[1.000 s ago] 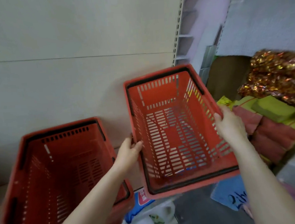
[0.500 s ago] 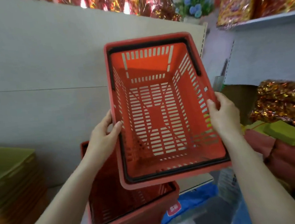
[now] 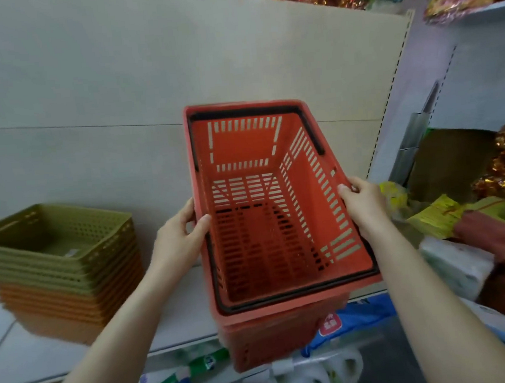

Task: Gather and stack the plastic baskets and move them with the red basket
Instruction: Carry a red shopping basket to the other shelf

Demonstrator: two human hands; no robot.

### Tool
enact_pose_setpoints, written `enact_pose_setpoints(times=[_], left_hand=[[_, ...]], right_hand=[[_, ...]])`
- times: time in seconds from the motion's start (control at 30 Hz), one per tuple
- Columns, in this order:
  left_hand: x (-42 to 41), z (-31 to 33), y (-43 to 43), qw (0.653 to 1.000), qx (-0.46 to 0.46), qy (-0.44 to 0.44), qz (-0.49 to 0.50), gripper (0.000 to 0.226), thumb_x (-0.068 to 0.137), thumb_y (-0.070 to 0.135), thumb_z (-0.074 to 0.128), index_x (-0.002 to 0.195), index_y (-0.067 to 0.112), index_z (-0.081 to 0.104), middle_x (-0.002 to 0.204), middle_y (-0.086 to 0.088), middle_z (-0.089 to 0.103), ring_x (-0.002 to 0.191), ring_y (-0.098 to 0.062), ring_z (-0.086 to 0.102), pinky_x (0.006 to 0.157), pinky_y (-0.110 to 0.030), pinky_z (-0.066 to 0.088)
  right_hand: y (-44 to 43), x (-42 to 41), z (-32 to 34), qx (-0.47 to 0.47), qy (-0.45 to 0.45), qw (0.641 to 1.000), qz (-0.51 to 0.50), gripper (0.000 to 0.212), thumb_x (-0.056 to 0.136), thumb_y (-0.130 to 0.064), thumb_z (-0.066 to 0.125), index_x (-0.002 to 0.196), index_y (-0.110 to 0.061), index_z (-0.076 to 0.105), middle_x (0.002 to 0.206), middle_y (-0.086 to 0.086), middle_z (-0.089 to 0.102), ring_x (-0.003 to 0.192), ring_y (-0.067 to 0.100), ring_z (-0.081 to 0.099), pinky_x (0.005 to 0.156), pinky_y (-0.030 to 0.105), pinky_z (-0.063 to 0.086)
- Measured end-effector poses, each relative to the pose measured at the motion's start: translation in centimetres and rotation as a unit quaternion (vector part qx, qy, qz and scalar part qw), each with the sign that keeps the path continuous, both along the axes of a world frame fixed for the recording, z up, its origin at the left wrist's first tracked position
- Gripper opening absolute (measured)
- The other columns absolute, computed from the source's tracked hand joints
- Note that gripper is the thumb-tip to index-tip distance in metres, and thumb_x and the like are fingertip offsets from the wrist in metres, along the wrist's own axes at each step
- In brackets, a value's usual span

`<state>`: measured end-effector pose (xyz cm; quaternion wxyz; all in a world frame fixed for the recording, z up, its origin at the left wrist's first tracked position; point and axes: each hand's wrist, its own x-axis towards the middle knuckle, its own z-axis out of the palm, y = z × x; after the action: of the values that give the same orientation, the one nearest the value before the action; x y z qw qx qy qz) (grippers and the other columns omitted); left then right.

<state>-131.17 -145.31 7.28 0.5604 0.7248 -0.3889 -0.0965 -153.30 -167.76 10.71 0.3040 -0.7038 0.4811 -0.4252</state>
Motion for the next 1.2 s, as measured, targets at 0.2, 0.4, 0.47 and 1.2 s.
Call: enact_pose_setpoints(times=[0.2, 0.4, 0.47, 1.2], left_hand=[[-0.1, -3.0, -1.7, 0.995, 0.089, 0.004, 0.043, 0.048, 0.077, 0.047, 0.046, 0.121, 0.041, 0.063, 0.114, 0.004, 0.073, 0.108, -0.025, 0.066, 0.095, -0.042, 0.05], [1.2, -5.6, -3.6, 0.978, 0.186, 0.005, 0.09, 0.041, 0.085, 0.041, 0.044, 0.104, 0.017, 0.071, 0.106, -0.013, 0.074, 0.105, -0.035, 0.065, 0.086, -0.038, 0.05], [1.7, -6.8, -4.1, 0.973, 0.204, 0.04, 0.096, 0.035, 0.091, 0.034, 0.048, 0.104, 0.01, 0.07, 0.109, -0.017, 0.072, 0.104, -0.036, 0.064, 0.086, -0.038, 0.05], [-1.3, -10.2, -6.0, 0.939, 0.19, 0.287, 0.018, 0.039, 0.094, 0.027, 0.051, 0.129, 0.023, 0.035, 0.105, -0.003, 0.062, 0.096, -0.021, 0.062, 0.08, -0.042, 0.056]], right_hand=[[-2.2, 1.0, -2.2, 0.023, 0.093, 0.995, 0.032, 0.029, 0.096, -0.025, 0.049, 0.119, -0.024, 0.067, 0.107, 0.001, 0.071, 0.09, 0.025, 0.065, 0.069, 0.031, 0.05], [-4.5, 3.6, -4.9, 0.021, 0.224, 0.974, 0.038, 0.038, 0.096, -0.021, 0.049, 0.131, -0.023, 0.063, 0.131, 0.012, 0.066, 0.121, 0.035, 0.059, 0.096, 0.036, 0.046], [-4.7, 4.3, -6.6, 0.034, 0.264, 0.962, 0.051, 0.038, 0.097, -0.019, 0.047, 0.131, -0.022, 0.063, 0.13, 0.014, 0.066, 0.121, 0.037, 0.059, 0.096, 0.036, 0.046], [-9.7, 3.2, -11.4, 0.104, 0.47, 0.869, 0.116, 0.046, 0.095, -0.027, 0.053, 0.138, -0.012, 0.043, 0.128, 0.017, 0.061, 0.115, 0.037, 0.059, 0.088, 0.037, 0.05]])
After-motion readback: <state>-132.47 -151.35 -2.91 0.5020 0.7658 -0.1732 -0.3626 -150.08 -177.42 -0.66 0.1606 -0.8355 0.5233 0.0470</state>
